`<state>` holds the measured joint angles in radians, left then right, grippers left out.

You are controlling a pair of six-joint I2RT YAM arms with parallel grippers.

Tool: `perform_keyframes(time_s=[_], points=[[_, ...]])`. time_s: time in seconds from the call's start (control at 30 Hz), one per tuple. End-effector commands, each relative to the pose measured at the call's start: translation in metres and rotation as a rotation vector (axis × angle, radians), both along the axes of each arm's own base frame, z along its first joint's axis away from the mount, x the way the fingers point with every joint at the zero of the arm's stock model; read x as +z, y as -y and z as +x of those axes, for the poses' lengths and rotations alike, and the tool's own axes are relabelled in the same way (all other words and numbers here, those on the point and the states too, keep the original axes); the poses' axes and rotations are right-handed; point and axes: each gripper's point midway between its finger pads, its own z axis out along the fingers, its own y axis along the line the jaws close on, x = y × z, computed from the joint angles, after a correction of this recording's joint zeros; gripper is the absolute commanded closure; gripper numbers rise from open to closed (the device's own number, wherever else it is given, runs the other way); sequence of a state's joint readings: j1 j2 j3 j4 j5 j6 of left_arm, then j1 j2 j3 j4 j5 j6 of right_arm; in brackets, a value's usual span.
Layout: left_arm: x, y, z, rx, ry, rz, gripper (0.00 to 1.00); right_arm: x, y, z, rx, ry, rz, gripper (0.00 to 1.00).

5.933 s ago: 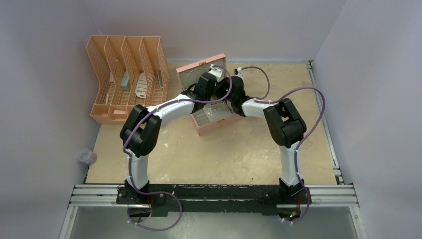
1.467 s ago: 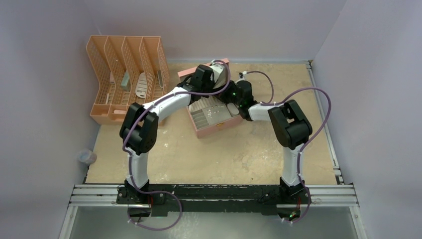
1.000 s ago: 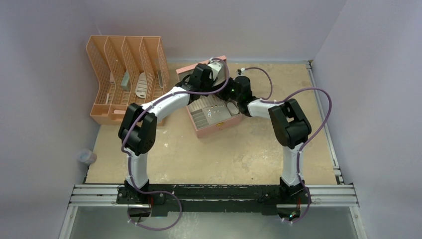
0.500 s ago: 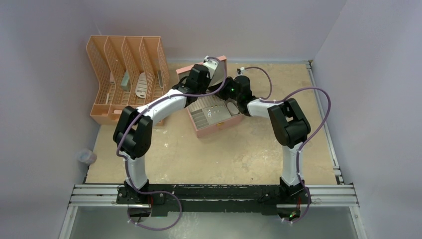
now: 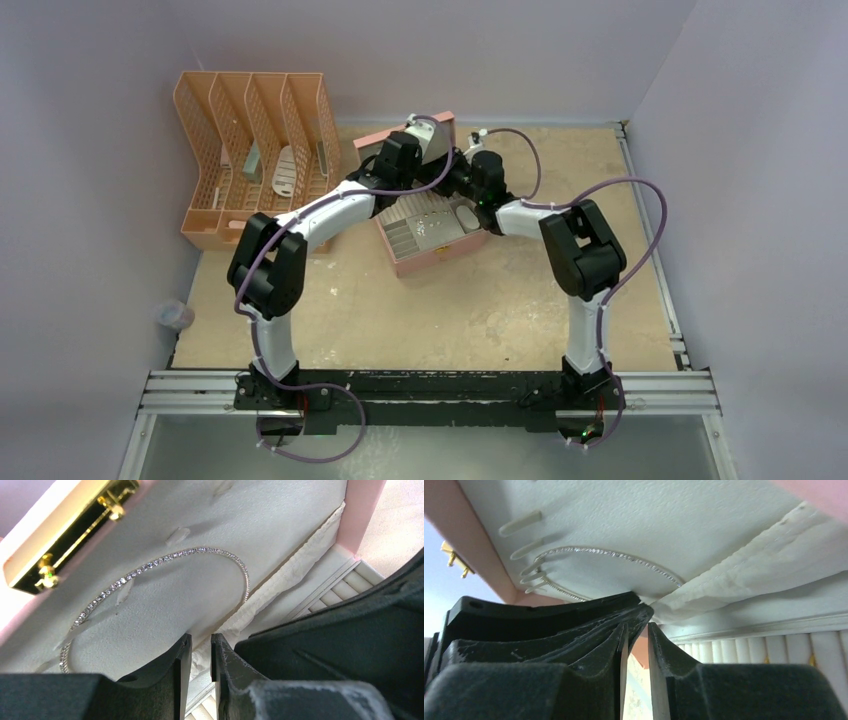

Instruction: Organize the mixed jewelry

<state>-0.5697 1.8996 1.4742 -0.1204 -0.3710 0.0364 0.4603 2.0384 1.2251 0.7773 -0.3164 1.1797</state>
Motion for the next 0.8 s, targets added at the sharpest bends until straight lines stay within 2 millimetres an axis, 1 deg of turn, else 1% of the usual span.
perform_keyframes(time_s=[0.0,0.1,0.17,0.27,0.33,0.43,0.53,0.67,0.77], points=[[0.044,-0.007,0.012,0.055,0.106,-0.054,0.8,0.046,-0.001,-0.009,0.022,0.088,0.067,0.76],[0.046,-0.007,0.01,0.049,0.104,-0.06,0.8,0.035,0.008,-0.003,-0.045,0.036,0.031,0.76],[0.047,-0.003,0.009,0.03,0.097,-0.071,0.8,0.027,0.017,0.002,-0.106,0.004,-0.004,0.76],[0.049,0.007,0.001,-0.028,0.07,-0.104,0.8,0.024,0.027,0.004,-0.153,0.001,-0.033,0.75],[0.051,0.016,-0.005,-0.089,0.057,-0.135,0.79,0.03,0.026,0.001,-0.136,0.026,-0.036,0.75],[0.058,0.022,-0.012,-0.119,0.054,-0.18,0.76,0.039,0.023,-0.003,-0.102,0.034,-0.028,0.71],[0.065,0.026,-0.018,-0.139,0.054,-0.213,0.75,0.042,0.024,-0.003,-0.096,0.032,-0.029,0.69],[0.074,0.03,-0.028,-0.182,0.039,-0.246,0.74,0.04,0.026,-0.004,-0.104,0.016,-0.037,0.68],[0.084,0.037,-0.043,-0.229,0.02,-0.301,0.73,0.042,0.029,-0.007,-0.105,0.016,-0.036,0.67]])
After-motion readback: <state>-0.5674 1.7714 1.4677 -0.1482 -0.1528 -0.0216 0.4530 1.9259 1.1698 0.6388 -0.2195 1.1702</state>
